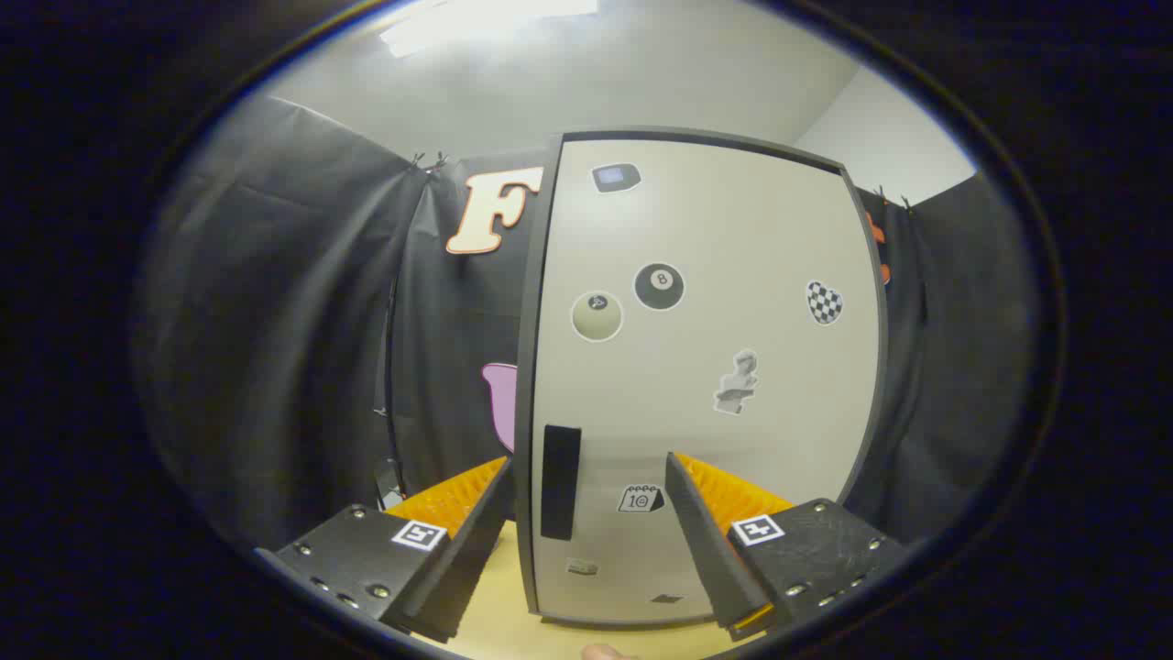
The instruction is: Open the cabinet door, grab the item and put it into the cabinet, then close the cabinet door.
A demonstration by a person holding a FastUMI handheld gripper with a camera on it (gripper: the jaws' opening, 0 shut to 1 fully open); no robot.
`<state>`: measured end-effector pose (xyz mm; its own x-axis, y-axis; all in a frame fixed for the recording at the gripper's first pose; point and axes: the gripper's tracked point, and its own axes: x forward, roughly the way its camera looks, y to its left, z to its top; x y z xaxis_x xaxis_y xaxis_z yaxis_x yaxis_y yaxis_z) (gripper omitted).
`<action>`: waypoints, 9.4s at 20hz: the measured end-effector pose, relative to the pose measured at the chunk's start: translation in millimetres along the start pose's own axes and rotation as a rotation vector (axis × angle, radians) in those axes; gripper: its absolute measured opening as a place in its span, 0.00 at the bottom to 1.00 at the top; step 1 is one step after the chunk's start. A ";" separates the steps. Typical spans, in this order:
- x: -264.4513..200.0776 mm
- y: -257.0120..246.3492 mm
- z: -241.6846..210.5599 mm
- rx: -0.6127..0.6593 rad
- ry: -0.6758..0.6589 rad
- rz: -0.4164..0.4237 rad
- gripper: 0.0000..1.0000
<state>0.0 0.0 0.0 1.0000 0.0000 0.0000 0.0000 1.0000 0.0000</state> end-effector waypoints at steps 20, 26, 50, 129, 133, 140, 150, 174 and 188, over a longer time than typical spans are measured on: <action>12.0 1.8 -6.7 -0.009 0.034 0.001 0.97; 11.4 3.4 -6.7 -0.023 0.037 0.006 0.97; 94.7 27.4 -68.5 -0.091 0.149 -0.060 0.79; -178.0 -108.3 -56.3 -0.008 0.195 -0.342 0.25; -192.7 -118.8 -54.1 -0.013 0.210 -0.349 0.07; -213.0 -150.4 -57.5 -0.012 0.213 -0.441 0.06; -245.9 -224.7 -59.0 0.006 0.228 -0.574 0.06; -214.8 -135.7 -181.6 -0.023 0.379 -0.325 0.15; -197.2 -29.5 -403.7 0.101 0.769 0.061 0.64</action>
<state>-197.2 -29.5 -403.7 0.7168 0.0920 -0.6912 -0.0183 0.9934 0.1133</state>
